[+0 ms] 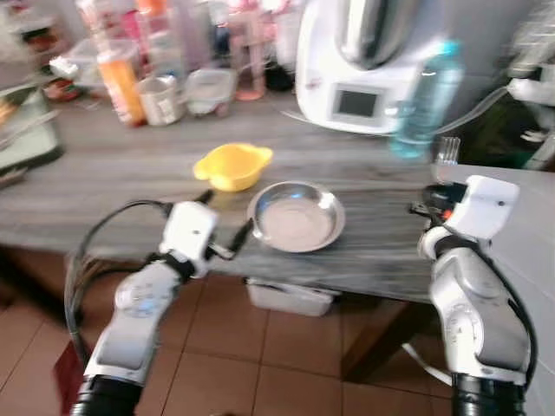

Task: Setting the table

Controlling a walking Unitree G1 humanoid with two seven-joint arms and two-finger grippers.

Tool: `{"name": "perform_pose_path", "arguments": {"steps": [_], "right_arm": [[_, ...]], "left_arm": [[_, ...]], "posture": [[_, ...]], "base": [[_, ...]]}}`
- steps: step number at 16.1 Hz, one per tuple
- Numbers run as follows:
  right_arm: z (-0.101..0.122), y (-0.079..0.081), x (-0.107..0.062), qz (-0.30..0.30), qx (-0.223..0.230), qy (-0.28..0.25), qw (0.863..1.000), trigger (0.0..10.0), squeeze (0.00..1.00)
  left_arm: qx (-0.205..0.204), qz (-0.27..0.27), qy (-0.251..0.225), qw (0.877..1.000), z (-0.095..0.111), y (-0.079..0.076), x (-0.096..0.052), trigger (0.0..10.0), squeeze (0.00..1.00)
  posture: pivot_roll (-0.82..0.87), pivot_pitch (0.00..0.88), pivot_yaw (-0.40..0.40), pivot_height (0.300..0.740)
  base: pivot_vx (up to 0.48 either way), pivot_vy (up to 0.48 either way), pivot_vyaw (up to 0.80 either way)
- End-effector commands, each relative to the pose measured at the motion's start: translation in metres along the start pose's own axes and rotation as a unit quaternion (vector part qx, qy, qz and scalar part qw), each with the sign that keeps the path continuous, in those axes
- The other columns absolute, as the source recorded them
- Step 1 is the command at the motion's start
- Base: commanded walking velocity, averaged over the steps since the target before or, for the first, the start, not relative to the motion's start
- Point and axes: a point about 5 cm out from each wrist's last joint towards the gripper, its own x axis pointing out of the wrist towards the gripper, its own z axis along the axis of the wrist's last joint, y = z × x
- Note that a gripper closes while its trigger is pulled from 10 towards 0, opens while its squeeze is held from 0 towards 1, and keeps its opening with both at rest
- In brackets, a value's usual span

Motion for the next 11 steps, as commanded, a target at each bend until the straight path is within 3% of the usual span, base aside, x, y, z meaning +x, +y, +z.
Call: {"name": "perform_pose_path", "arguments": {"steps": [1,4,8,11], "right_arm": [[-0.003,0.004,-0.002,0.012,-0.007,0.006,1.0,10.0,0.0],[0.002,0.001,0.0,0.011,-0.012,-0.002,1.0,10.0,0.0],[-0.021,0.001,0.004,0.004,0.088,0.06,0.994,10.0,0.0],[-0.029,0.0,0.009,0.003,0.116,0.079,0.99,10.0,0.0]], "left_arm": [[-0.003,-0.014,-0.011,1.0,0.005,-0.007,0.002,10.0,0.0],[-0.007,-0.019,-0.012,1.0,0.007,-0.009,0.004,10.0,0.0],[-0.002,-0.045,-0.001,0.999,0.004,-0.008,0.0,10.0,0.0],[-0.001,-0.059,0.004,0.998,0.004,-0.007,-0.001,10.0,0.0]], "posture": [[0.12,0.159,-0.016,0.74],[0.11,0.158,-0.015,0.74],[0.11,0.158,-0.015,0.74],[0.11,0.166,-0.013,0.74]], "base": [[0.0,0.0,0.0],[0.0,0.0,0.0],[0.0,0.0,0.0],[0.0,0.0,0.0]]}}
